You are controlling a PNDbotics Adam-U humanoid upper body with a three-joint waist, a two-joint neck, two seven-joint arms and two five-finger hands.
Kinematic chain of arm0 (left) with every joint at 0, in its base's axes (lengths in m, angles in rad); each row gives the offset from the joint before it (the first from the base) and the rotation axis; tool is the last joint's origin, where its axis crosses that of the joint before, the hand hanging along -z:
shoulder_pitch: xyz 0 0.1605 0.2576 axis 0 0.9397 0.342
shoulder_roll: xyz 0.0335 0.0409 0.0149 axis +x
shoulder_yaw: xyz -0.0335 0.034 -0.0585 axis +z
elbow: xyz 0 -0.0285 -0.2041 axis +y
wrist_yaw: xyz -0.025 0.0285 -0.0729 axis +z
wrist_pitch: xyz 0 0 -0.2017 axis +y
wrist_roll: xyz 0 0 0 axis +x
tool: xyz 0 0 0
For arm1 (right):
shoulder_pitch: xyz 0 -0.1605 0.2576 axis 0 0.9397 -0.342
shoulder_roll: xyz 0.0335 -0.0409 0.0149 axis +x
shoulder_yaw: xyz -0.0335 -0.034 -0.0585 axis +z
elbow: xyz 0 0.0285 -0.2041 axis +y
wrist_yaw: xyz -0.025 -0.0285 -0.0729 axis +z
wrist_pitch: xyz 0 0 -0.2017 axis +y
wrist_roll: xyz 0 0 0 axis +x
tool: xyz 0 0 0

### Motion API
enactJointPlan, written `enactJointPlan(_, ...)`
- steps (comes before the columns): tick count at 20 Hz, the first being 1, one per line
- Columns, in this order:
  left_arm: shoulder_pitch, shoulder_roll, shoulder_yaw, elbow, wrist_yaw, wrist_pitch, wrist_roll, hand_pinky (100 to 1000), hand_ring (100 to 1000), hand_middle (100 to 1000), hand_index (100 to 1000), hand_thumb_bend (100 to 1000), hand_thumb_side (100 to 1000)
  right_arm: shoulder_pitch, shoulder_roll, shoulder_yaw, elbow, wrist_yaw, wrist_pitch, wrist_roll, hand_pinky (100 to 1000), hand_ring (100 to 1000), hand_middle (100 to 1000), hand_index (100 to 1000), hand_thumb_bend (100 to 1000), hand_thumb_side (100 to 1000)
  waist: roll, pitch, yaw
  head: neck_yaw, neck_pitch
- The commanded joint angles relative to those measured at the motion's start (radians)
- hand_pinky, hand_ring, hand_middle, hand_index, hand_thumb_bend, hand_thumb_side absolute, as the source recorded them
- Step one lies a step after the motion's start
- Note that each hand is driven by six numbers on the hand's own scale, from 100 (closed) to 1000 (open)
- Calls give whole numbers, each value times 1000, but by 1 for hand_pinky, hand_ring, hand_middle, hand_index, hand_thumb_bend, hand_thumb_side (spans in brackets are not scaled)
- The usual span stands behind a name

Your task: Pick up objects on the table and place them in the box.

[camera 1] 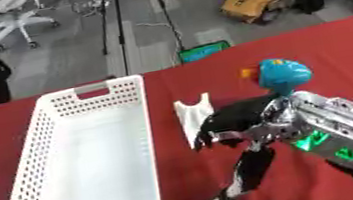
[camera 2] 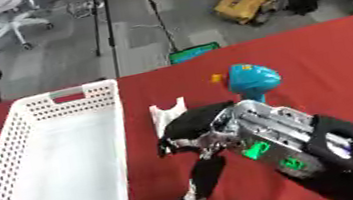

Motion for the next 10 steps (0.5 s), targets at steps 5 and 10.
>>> enactJointPlan(5,-7,15,-4,-20,-7,5,-1,623,658,669,702,100,833,7,-13,18,-17,5,-5,13,382,570,767,913,797,410,-3,-25,1,-4,7)
enactJointPlan(10,-6,14,-3,-20,-7,5,-3,623,658,669,701,100,831,27,-1,22,-34,78,-54,13,385,573,767,912,806,415,-2,-26,1,-8,6)
